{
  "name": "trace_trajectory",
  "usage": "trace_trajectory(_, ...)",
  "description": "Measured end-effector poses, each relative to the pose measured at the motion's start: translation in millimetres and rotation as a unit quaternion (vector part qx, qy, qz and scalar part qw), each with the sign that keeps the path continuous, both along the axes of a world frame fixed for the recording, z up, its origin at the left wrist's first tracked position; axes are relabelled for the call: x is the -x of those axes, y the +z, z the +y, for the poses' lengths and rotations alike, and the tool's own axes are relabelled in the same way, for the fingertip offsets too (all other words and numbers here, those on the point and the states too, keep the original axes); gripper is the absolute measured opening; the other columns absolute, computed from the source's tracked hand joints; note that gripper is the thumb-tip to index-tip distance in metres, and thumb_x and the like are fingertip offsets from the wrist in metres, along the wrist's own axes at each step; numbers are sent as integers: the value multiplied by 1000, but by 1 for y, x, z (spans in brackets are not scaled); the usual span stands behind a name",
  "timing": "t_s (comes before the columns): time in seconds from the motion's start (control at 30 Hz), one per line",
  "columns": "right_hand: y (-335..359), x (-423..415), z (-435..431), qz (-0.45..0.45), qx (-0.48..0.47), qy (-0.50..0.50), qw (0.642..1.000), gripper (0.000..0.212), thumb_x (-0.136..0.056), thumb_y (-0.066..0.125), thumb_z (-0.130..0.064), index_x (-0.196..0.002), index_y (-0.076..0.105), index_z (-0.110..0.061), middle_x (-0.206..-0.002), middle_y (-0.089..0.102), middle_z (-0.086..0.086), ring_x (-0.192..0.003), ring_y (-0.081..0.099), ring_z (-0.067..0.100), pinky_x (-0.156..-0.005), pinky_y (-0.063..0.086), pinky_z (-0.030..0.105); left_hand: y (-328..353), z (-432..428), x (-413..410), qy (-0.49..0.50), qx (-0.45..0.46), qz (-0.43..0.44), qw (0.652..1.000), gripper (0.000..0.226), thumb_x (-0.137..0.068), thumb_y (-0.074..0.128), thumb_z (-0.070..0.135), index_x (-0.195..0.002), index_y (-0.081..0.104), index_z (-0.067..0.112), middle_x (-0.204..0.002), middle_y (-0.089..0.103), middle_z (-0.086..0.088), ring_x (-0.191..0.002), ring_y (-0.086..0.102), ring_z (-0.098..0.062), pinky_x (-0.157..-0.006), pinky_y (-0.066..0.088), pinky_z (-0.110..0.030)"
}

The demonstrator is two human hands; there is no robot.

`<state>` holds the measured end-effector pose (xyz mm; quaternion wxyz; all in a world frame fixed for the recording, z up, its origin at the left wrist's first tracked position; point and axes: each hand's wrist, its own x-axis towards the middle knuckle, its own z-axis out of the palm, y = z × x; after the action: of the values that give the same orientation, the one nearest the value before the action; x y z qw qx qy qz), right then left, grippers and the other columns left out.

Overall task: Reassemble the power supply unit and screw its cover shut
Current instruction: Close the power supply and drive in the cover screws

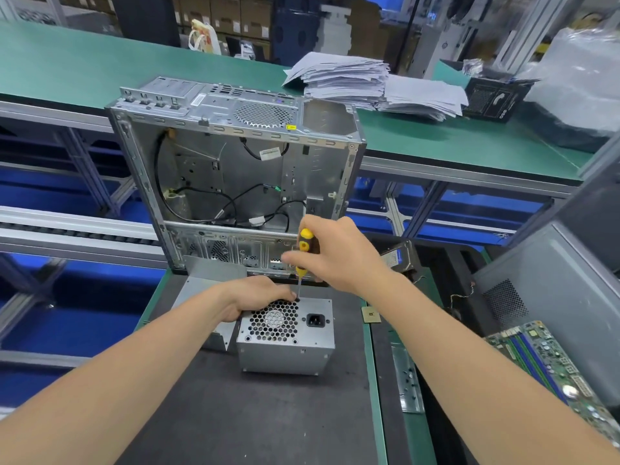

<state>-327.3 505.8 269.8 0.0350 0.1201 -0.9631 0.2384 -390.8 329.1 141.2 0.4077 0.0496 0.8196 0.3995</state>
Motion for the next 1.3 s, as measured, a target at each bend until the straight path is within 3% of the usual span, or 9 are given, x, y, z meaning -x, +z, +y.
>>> trace_trajectory(0.17,-17,3,-4,51,1,-151,987,44,-93,70,-46,-67,44,-21,-65,56,0,-77,53,26,-57,42,36,2,-1,0,8,3,-12,1000,72,-74,68,61,-129,64,15,-141,60,-10,-126,55,-25,-112,43,-43)
trace_trajectory(0.3,-1,2,3,55,-29,-5,998,25,-91,75,-43,-84,62,-24,-86,60,-8,-83,59,16,-74,54,39,2,0,-1,5,8,3,1000,63,-84,67,59,-134,60,21,-138,55,0,-114,54,-17,-91,45,-34)
trace_trajectory(0.43,24,0,12,-4,-153,212,965,7,-94,73,-22,-98,67,-24,-100,61,-11,-93,59,11,-83,53,39,2,0,-2,9,11,15,1000,53,-88,68,57,-128,63,21,-132,59,-5,-107,56,-14,-91,45,-33)
trace_trajectory(0.53,34,2,15,-69,-161,244,954,17,-93,67,-4,-99,70,-19,-101,66,-8,-96,60,12,-85,51,32,2,1,-3,10,7,14,1000,52,-88,69,56,-128,64,21,-134,56,0,-115,52,-17,-88,43,-32)
trace_trajectory(0.7,29,4,5,-68,-131,182,972,5,-100,68,-20,-100,63,-19,-96,65,-6,-88,59,12,-73,48,29,3,0,-2,13,9,9,1000,56,-88,68,56,-130,63,19,-144,56,-5,-127,51,-25,-101,42,-38)
trace_trajectory(0.93,-1,2,-9,35,-119,-61,990,43,-101,57,-55,-88,53,-15,-79,62,7,-81,60,32,-63,49,39,6,0,-3,-6,15,-3,1000,63,-89,66,56,-143,57,24,-159,43,0,-143,39,-22,-106,29,-35)
trace_trajectory(1.1,3,-4,-5,23,-116,-15,993,32,-104,54,-49,-91,53,-19,-84,59,1,-80,61,29,-68,52,41,12,-2,-6,-14,11,-9,1000,65,-69,69,62,-123,66,27,-147,54,3,-133,49,-21,-118,33,-43)
trace_trajectory(1.2,20,-4,7,-33,-110,133,984,6,-103,57,-24,-109,56,-25,-111,52,-6,-91,58,15,-81,52,35,12,-2,-7,-29,15,4,999,56,-70,71,62,-112,69,25,-128,61,2,-108,55,-17,-90,43,-32)
trace_trajectory(1.3,29,-2,13,-83,-108,246,960,18,-100,62,-6,-109,61,-22,-109,58,-12,-96,57,7,-84,48,23,15,-3,-8,-22,9,5,1000,57,-60,71,64,-95,66,20,-91,50,0,-79,40,-18,-67,30,-31)
